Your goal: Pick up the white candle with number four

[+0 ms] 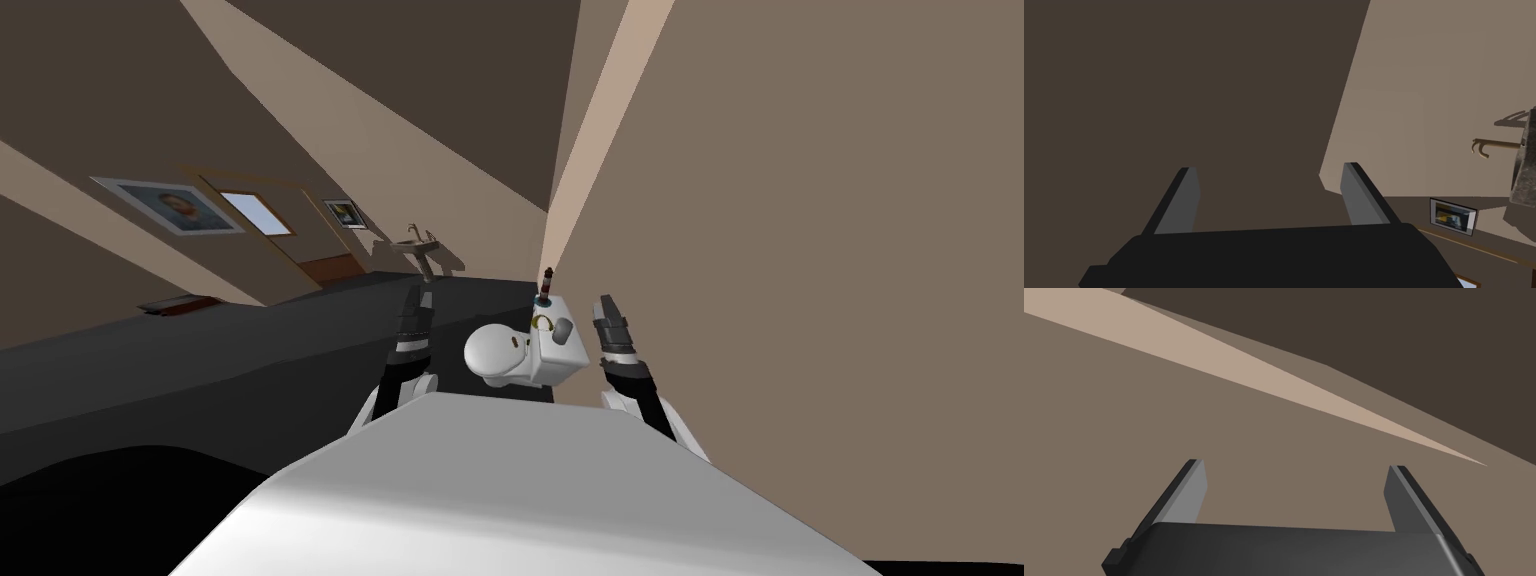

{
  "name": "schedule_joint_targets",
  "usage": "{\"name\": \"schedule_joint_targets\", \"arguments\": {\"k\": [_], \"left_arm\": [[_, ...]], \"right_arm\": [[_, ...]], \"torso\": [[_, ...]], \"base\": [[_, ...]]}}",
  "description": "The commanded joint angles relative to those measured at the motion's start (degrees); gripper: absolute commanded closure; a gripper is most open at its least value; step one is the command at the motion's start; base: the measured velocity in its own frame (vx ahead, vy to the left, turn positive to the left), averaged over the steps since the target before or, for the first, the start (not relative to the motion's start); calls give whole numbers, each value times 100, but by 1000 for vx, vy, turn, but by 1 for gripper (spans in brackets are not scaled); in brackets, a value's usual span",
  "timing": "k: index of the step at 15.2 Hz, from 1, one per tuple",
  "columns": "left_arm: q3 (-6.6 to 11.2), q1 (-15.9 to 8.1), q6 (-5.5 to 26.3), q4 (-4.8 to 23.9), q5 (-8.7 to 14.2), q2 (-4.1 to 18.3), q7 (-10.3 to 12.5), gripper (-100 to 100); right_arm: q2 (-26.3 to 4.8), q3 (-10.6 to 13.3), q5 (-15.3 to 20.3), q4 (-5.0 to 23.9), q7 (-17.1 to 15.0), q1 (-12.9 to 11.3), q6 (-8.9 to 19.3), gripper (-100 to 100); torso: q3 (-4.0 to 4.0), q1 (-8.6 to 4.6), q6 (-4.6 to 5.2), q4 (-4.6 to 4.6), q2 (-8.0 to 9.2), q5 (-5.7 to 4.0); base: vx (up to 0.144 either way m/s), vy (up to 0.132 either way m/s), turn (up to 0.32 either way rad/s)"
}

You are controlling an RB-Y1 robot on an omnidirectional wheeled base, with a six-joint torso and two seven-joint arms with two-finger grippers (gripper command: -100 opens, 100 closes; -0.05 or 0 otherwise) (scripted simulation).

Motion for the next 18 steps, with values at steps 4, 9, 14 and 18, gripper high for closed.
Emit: {"name": "schedule_joint_targets", "arguments": {"k": [4,9,14,18], "left_arm": [[0,0,0,0,0,0,0,0],[0,0,0,0,0,0,0,0],[0,0,0,0,0,0,0,0],[0,0,0,0,0,0,0,0]], "right_arm": [[-610,138,19,117,-32,40,-42,-100],[-1229,312,40,257,-78,106,-95,-100],[-1824,509,67,420,-131,182,-152,-100],[-2319,615,82,508,-159,224,-182,-100]], "torso": [[1,-6,1,0,3,-1],[-1,-2,0,-1,0,0],[0,-5,1,0,2,-1],[0,0,1,-1,0,0]], "base": [[39,54,31],[46,65,44],[41,54,40],[50,66,47]]}}
